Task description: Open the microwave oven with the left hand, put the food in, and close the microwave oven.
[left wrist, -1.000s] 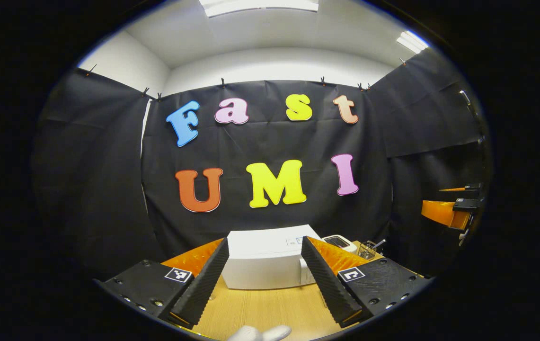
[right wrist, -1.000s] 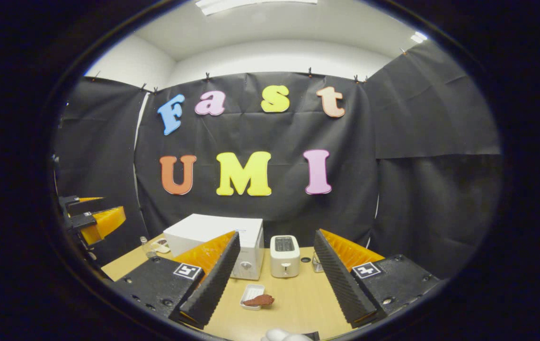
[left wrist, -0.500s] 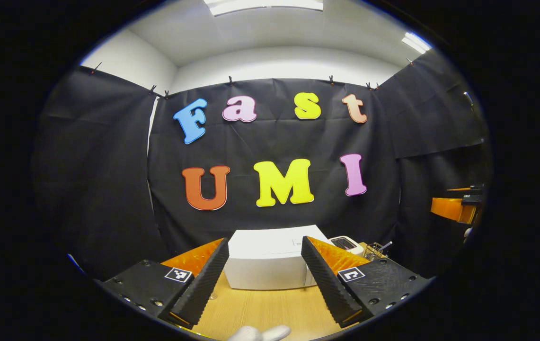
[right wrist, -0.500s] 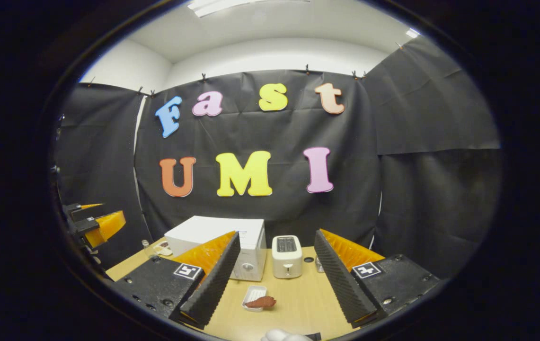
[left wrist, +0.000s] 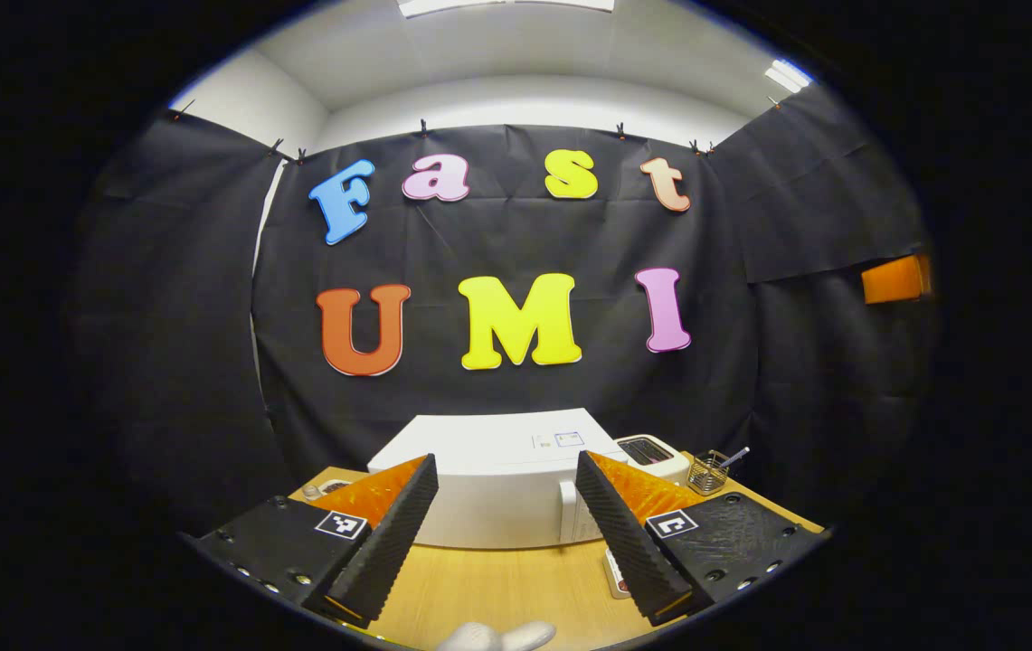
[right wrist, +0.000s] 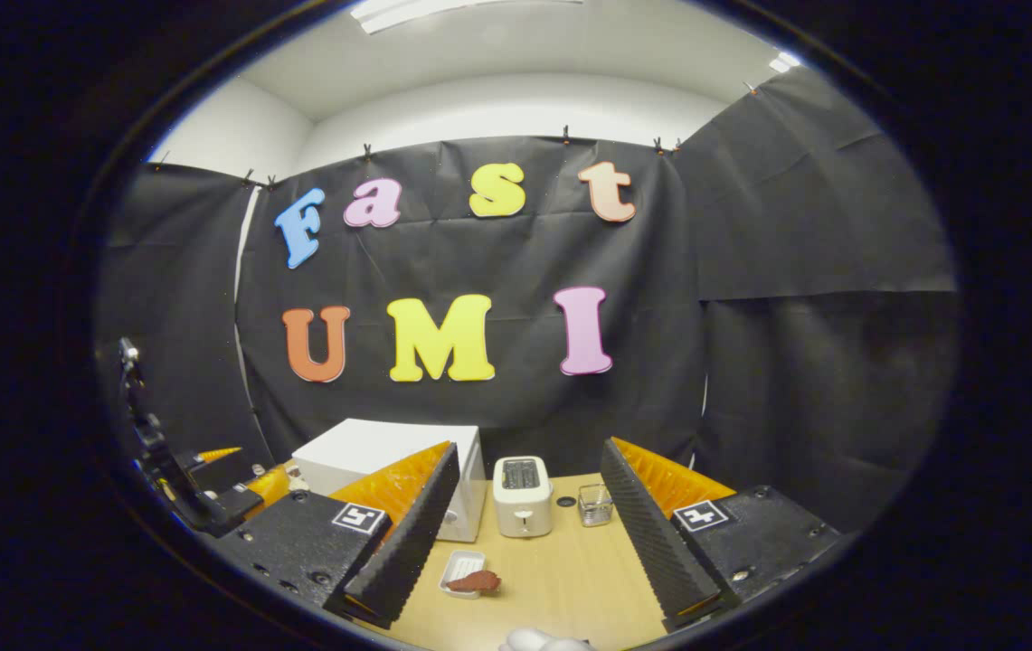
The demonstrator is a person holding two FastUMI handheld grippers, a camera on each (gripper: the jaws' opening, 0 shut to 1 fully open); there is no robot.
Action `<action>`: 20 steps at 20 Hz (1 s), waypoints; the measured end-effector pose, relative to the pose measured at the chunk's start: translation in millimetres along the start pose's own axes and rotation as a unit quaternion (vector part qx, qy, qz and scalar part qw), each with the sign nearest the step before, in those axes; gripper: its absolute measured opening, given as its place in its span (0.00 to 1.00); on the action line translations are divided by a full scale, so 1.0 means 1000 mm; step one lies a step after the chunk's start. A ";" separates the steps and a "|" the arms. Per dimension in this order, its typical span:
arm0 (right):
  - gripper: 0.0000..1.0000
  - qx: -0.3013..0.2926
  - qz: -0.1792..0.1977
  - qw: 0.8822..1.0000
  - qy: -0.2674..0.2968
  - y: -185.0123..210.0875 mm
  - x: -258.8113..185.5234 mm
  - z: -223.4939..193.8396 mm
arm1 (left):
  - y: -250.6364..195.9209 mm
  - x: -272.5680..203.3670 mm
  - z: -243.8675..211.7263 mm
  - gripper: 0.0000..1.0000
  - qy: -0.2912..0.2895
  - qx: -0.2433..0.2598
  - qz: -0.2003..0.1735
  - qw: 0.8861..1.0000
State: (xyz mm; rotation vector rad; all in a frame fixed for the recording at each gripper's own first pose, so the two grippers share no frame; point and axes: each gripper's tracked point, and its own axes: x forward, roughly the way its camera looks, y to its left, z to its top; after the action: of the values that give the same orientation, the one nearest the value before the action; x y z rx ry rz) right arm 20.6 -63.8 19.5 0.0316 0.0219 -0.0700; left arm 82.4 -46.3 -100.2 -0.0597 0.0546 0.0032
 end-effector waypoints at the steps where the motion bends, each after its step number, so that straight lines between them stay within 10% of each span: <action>1: 0.90 -0.004 -0.007 1.000 0.000 -0.006 -0.001 0.003 | -0.008 0.011 -0.013 0.96 0.005 -0.003 -0.007 1.000; 14: 1.00 -0.008 -0.111 0.992 0.065 -0.076 -0.007 -0.028 | -0.065 0.180 -0.165 0.96 0.086 0.005 -0.021 0.996; 16: 1.00 -0.005 -0.118 0.990 0.077 -0.082 -0.005 -0.036 | -0.066 0.191 -0.175 0.75 0.095 0.007 -0.016 0.995; 18: 1.00 -0.011 -0.124 0.989 0.077 -0.087 -0.004 -0.035 | -0.070 0.198 -0.183 0.82 0.095 0.012 -0.012 0.995; 20: 1.00 -0.016 -0.126 0.989 0.076 -0.091 -0.003 -0.035 | -0.072 0.200 -0.189 0.53 0.101 0.007 -0.021 0.995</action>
State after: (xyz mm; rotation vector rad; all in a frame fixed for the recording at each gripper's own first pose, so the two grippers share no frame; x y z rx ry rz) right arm 10.2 -152.6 -18.6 0.0015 0.1789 -0.3199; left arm 272.5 -129.2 -294.8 -0.0463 0.2551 -0.0462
